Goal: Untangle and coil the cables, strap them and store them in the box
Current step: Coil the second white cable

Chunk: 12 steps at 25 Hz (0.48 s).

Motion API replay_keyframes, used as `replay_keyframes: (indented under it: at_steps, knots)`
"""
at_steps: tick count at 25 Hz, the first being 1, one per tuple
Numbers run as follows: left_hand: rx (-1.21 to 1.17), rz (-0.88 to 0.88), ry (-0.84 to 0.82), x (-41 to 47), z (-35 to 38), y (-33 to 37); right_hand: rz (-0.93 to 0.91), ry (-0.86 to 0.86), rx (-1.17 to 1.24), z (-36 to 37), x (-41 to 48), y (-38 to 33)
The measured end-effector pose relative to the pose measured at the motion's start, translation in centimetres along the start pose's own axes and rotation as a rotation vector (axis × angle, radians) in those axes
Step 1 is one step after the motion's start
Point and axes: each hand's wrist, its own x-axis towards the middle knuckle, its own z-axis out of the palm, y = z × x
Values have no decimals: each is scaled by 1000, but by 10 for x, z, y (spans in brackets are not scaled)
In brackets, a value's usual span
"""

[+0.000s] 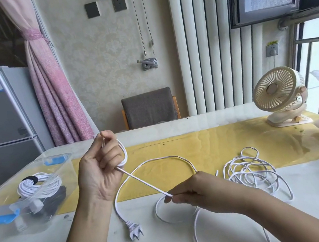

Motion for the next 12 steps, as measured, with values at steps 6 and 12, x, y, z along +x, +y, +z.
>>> replay_keyframes:
  at_steps: [6,12]
  knots:
    - [366,-362,-219,-7,7,-7,81,275,-51,-20,0,26]
    - [1129,-681,-111,-9,8,-25,267,406,-142,-33,-2,33]
